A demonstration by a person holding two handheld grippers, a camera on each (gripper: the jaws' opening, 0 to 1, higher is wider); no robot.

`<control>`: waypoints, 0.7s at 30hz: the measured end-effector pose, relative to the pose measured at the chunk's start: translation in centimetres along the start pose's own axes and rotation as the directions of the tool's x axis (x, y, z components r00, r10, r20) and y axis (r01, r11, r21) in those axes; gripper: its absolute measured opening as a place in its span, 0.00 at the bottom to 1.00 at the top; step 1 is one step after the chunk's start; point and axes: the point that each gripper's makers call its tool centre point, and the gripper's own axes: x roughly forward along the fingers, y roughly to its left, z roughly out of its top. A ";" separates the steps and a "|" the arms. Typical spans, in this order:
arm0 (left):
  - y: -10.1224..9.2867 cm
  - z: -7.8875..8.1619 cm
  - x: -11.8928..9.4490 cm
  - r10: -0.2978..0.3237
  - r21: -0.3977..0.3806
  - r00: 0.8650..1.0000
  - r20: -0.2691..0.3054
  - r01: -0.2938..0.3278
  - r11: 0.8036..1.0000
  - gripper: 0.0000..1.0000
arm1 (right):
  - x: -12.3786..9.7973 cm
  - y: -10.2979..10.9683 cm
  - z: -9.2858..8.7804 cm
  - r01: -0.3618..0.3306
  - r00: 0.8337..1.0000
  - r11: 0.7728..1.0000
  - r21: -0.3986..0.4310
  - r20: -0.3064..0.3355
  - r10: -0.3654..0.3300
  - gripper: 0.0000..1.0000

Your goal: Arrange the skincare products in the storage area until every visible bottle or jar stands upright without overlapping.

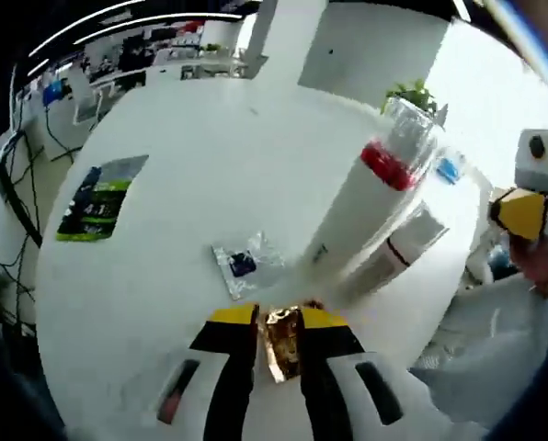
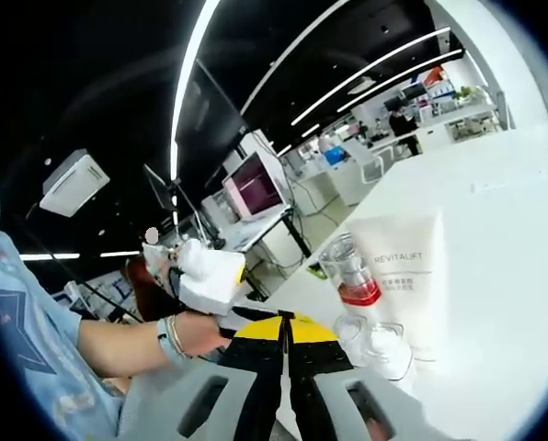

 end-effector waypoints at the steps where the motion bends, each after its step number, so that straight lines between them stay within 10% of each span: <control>1: -0.5 -0.3 0.2 -0.017 0.039 1.000 -0.019 0.018 0.999 0.30 | 0.0 0.0 0.0 -0.001 1.000 1.000 0.002 -0.001 0.001 0.00; 10: -0.3 -5.3 1.5 0.026 0.175 0.965 -0.259 0.020 0.984 0.31 | 0.1 0.3 -0.2 -0.013 1.000 1.000 0.004 -0.009 0.013 0.00; 11: -0.8 -3.9 1.9 0.000 0.133 0.987 -0.163 0.022 0.991 0.30 | 0.2 0.3 -0.2 -0.015 1.000 1.000 0.003 -0.010 0.015 0.00; 21: -0.3 -4.1 1.8 0.064 0.039 0.982 -0.177 -0.058 0.998 0.31 | 0.1 0.2 -0.3 -0.007 1.000 1.000 0.008 -0.012 0.007 0.00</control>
